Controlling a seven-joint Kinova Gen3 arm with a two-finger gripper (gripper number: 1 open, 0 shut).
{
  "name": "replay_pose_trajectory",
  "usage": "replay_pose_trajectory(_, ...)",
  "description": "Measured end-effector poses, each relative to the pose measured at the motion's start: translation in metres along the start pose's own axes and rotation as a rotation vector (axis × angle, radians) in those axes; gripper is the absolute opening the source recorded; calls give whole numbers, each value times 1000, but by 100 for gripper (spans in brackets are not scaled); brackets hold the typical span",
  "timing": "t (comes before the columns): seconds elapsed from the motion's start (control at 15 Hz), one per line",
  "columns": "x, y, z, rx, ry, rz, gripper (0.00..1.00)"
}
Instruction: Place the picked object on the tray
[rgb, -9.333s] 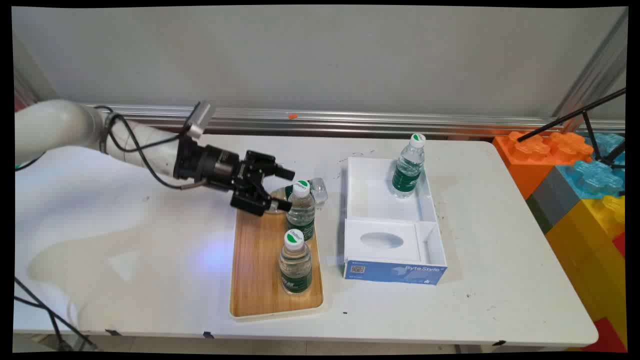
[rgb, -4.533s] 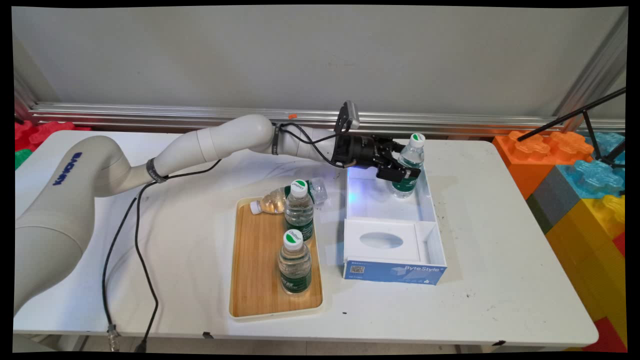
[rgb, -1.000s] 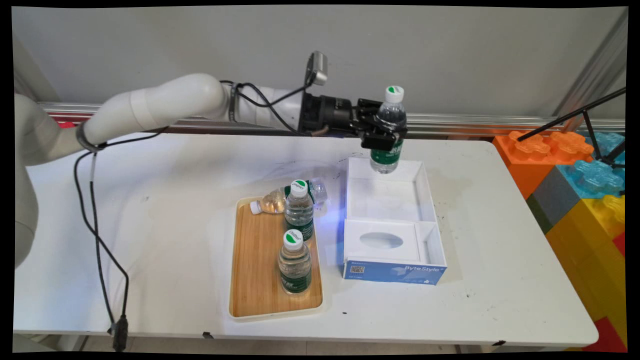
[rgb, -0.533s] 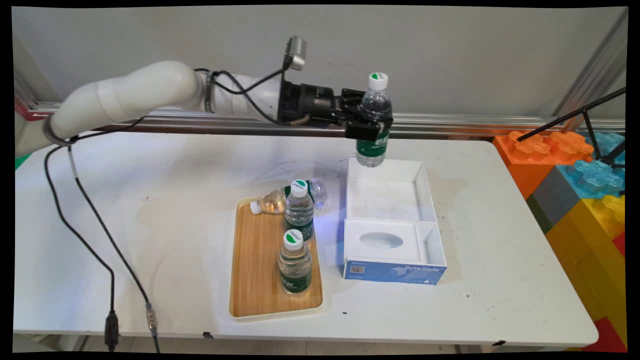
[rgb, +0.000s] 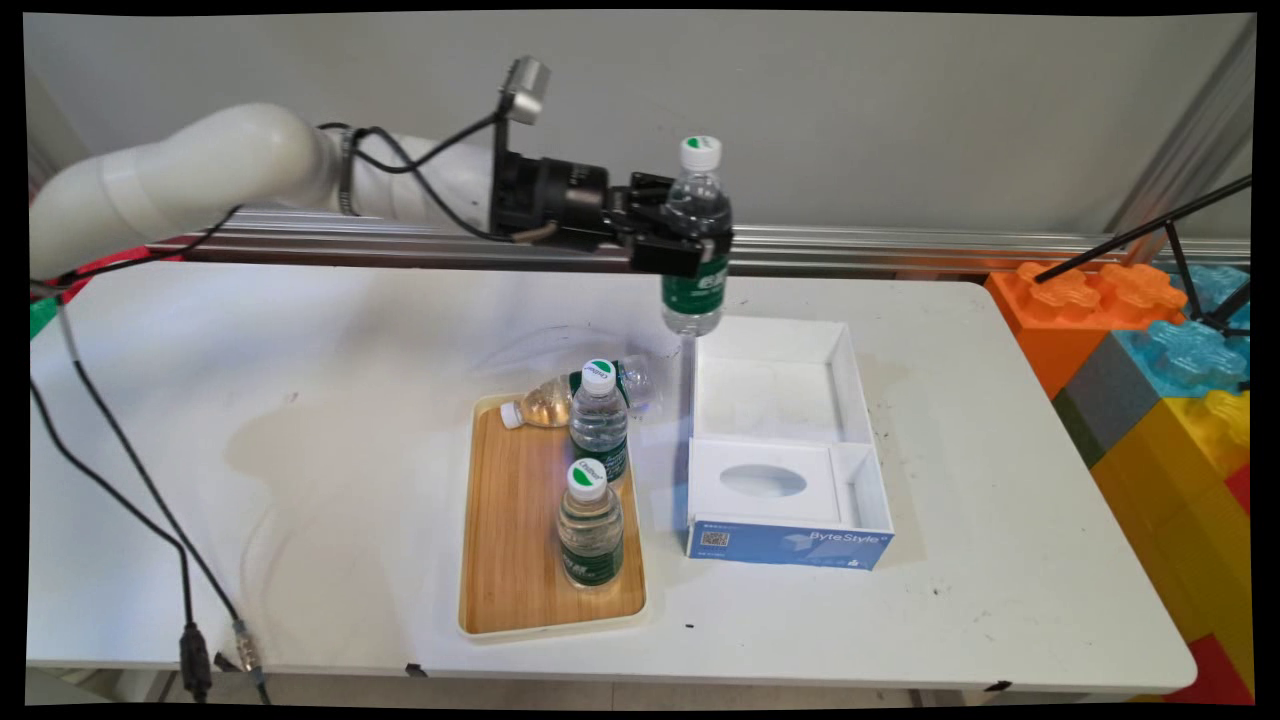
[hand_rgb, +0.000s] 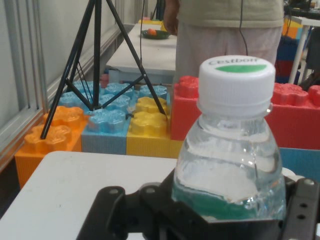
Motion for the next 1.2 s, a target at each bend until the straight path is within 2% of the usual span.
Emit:
replay_pose_trajectory(0.8,3,24,-88,15,-75,-27,0)
replay_pose_trajectory(1.2,1,33,-117,18,-106,-30,0)
